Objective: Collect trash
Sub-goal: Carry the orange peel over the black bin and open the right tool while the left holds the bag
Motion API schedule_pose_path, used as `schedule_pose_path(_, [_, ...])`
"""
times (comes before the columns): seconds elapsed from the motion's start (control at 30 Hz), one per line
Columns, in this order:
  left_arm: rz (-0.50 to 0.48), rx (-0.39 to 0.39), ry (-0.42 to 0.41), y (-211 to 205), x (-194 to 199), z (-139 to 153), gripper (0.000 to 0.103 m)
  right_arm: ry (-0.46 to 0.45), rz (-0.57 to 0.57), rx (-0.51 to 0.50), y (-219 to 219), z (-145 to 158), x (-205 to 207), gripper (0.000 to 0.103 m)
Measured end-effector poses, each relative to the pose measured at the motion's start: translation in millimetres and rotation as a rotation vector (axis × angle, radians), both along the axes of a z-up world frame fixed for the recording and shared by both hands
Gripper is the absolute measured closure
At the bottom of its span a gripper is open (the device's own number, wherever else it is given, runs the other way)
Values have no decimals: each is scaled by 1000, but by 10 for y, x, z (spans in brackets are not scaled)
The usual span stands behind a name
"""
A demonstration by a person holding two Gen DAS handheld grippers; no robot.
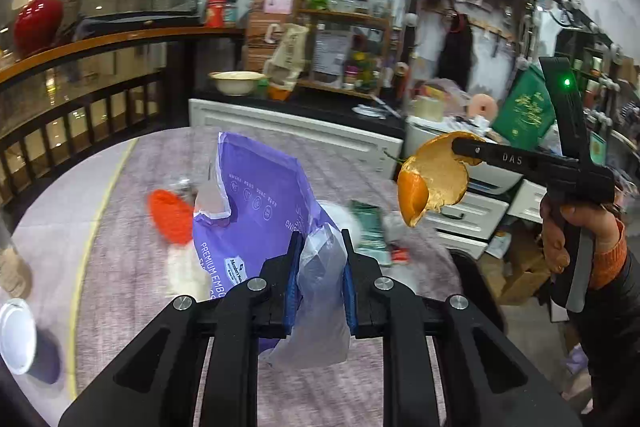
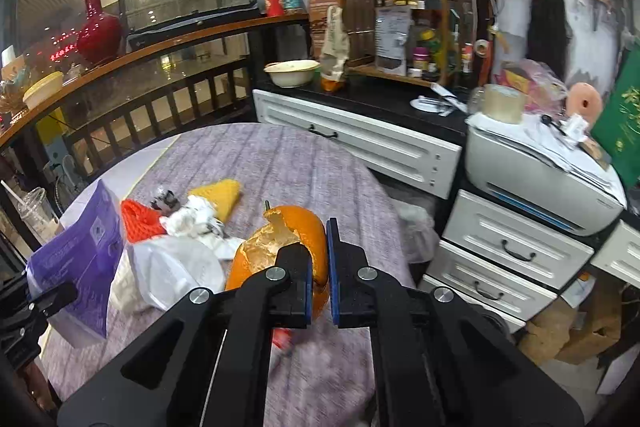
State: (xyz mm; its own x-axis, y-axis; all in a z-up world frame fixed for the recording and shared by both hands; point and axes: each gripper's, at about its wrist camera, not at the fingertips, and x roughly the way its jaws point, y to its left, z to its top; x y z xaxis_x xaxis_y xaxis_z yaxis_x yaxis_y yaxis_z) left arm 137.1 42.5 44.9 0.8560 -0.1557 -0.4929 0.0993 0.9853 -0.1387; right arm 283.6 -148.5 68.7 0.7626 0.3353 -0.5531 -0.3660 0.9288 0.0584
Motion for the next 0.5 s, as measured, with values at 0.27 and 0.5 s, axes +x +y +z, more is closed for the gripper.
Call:
schedule_pose_path(0.27, [-172,-22,-28,-723,98,58,85,53,-166,-36,-1021,-251,-235,96])
schedule_pose_path(0.5, [-283,-27,-16,-1280,192,-4,84,194,-283,-57,-1551,-922,-236,96])
